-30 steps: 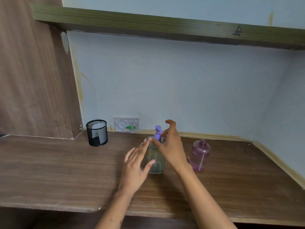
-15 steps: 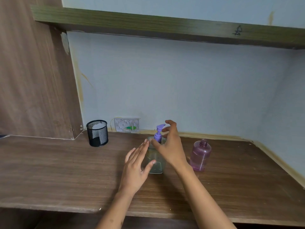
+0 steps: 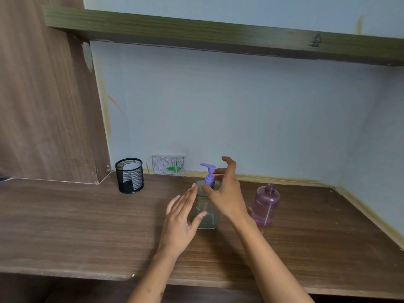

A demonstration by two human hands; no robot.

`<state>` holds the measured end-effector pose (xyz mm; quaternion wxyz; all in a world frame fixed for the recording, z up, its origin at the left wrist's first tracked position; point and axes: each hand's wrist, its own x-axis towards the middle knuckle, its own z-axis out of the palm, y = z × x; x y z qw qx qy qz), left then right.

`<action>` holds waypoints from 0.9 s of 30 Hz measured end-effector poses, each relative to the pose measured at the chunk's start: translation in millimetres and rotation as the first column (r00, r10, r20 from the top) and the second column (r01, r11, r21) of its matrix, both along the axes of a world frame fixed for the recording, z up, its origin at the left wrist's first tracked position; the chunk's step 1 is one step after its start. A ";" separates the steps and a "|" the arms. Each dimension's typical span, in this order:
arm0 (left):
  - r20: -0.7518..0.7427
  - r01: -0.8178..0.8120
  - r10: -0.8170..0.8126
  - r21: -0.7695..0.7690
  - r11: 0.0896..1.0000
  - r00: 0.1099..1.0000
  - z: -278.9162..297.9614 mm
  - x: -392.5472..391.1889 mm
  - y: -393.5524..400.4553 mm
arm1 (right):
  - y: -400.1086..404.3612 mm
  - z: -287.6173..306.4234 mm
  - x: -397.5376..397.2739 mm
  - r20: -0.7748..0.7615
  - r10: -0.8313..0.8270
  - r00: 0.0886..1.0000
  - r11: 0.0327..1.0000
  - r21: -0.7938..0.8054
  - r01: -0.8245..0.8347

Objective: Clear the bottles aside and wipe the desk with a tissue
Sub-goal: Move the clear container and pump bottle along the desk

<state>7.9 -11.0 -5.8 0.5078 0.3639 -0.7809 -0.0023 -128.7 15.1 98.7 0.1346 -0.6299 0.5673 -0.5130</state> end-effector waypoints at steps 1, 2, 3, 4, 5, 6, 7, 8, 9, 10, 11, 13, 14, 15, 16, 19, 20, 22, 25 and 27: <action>-0.001 0.007 -0.007 0.002 1.000 1.000 0.6 0.3 0.6 | -0.7 -1.0 0.5 -0.019 -0.034 0.999 0.999 -0.013 0.034; 0.000 0.013 -0.013 0.003 1.000 1.000 1.1 0.6 1.0 | -1.2 -2.3 1.1 -0.036 -0.061 0.998 0.998 -0.025 0.060; 0.003 0.015 -0.015 0.004 1.000 1.000 1.4 0.6 1.1 | -1.8 -3.1 1.4 -0.044 -0.074 0.996 0.997 -0.030 0.073; 0.006 0.015 -0.015 0.004 1.000 1.000 1.4 0.6 1.1 | -2.7 -3.4 1.4 -0.041 -0.075 0.996 0.997 -0.026 0.074; 0.007 0.013 -0.013 0.005 1.000 1.000 1.3 0.5 0.8 | -3.6 -3.4 1.2 -0.032 -0.067 0.997 0.998 -0.019 0.067; 0.007 0.010 -0.011 0.006 1.000 1.000 0.6 0.4 0.5 | -4.0 -3.3 0.5 -0.020 -0.056 0.998 0.998 -0.014 0.055; 0.006 0.007 -0.007 0.006 1.000 1.000 0.0 0.4 0.5 | -4.2 -2.9 -0.5 -0.007 -0.037 0.999 0.999 -0.012 0.037; 0.006 0.003 -0.004 0.006 1.000 1.000 -0.6 0.1 0.2 | -4.1 -2.8 -1.8 0.005 -0.009 1.000 1.000 -0.013 0.009; 0.006 0.001 -0.001 0.005 1.000 1.000 -1.2 0.0 0.0 | -3.2 -2.4 -2.8 0.007 0.029 1.000 0.999 -0.015 -0.029; 0.007 -0.001 0.001 0.005 1.000 1.000 -1.4 -0.2 -0.2 | -1.7 -1.3 -2.9 -0.006 0.067 0.998 0.998 -0.011 -0.067; 0.008 0.000 0.000 0.003 1.000 1.000 -1.6 -0.4 -0.5 | -0.3 -0.4 -2.8 -0.015 0.094 0.995 0.996 0.002 -0.094; 0.011 0.000 0.000 -0.004 1.000 1.000 -1.1 -0.6 -0.9 | 1.7 2.4 -0.6 0.006 0.105 0.994 0.993 0.047 -0.105; 0.011 -0.002 0.002 -0.006 1.000 1.000 -0.9 -0.6 -1.1 | 2.2 3.2 0.4 0.022 0.078 0.997 0.995 0.054 -0.079; 0.011 -0.003 0.003 -0.005 1.000 1.000 -0.6 -0.5 -1.2 | 2.0 3.0 0.9 0.023 0.032 0.999 0.998 0.047 -0.033; 0.010 -0.004 0.004 0.000 1.000 1.000 -0.5 -0.2 -1.0 | 1.8 2.5 0.9 0.015 -0.009 1.000 0.999 0.037 0.009; 0.010 -0.002 0.002 0.006 1.000 1.000 -0.8 -0.4 -1.2 | 1.8 2.4 0.1 -0.014 -0.044 0.999 0.999 0.029 0.044; 0.011 -0.001 0.001 0.005 1.000 1.000 -1.2 -0.5 -1.3 | 1.6 3.4 0.1 -0.019 -0.040 0.999 0.999 0.036 0.040; 0.015 0.000 0.000 0.004 1.000 1.000 -1.4 -0.1 -1.2 | 0.3 4.8 0.0 -0.019 -0.023 1.000 0.998 0.059 0.025; 0.024 -0.004 0.004 0.011 1.000 1.000 -0.8 0.4 -0.1 | 1.1 8.0 0.2 -0.014 0.020 1.000 0.998 0.068 -0.019; 0.026 -0.007 0.007 0.011 1.000 1.000 -0.1 0.2 0.3 | 3.9 13.8 0.9 -0.023 0.047 0.999 0.997 0.055 -0.046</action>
